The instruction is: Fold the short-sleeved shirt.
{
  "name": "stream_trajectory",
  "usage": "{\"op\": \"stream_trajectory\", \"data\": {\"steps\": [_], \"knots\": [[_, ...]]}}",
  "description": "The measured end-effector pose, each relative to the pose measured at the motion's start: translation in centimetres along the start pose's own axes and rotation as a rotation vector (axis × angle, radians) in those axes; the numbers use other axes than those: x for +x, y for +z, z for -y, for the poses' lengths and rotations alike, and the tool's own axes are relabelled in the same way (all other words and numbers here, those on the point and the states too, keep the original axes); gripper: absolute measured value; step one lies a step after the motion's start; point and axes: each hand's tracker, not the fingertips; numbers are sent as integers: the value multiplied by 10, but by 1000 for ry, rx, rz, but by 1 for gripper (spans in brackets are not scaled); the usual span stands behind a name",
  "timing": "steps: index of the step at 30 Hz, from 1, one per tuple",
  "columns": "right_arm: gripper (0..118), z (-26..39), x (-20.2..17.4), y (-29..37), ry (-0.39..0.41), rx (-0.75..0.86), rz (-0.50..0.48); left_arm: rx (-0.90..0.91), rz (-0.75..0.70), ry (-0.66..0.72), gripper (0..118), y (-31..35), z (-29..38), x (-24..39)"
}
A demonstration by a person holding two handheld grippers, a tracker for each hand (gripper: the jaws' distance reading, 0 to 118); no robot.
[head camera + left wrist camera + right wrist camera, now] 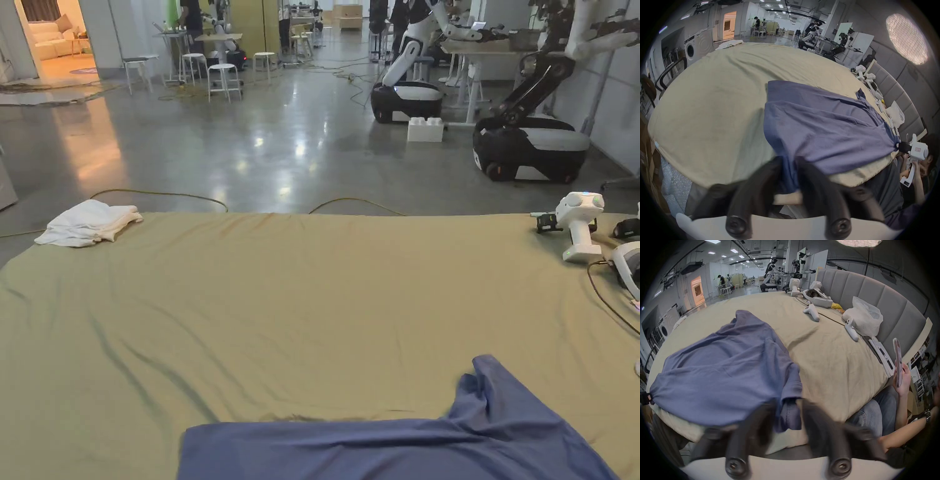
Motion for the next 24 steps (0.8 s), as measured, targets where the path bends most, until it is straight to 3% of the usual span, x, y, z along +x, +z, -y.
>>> {"op": "stream_trajectory", "data": {"steps": [1,2,3,7,10,14,21,22,23,24], "knots": [[44,0,2,-2,2,-6,11,1,-14,9,39,0,1,-1],[71,0,5,-2,-5,-13,4,10,-23,21,73,2,-1,-2],[70,-2,9,1,-20,-2,-10,44,-15,41,80,10,-3,-4],[70,-23,15,35,-86,131,-92,289,-50,-30,80,68,-29,16],[70,-44,8,84,-110,317,-228,559,-102,-149,80,133,-45,53],[70,-64,-10,150,-98,536,-438,823,-118,-197,80,202,-47,98],[68,-77,-49,229,39,747,-436,947,-153,-261,77,263,-44,146],[65,-76,-53,237,35,777,-427,949,-153,-257,72,266,-44,146],[57,-76,-55,246,42,796,-432,951,-151,-257,51,271,-43,149],[44,-75,-57,252,57,813,-447,969,-149,-256,20,274,-40,151]]}}
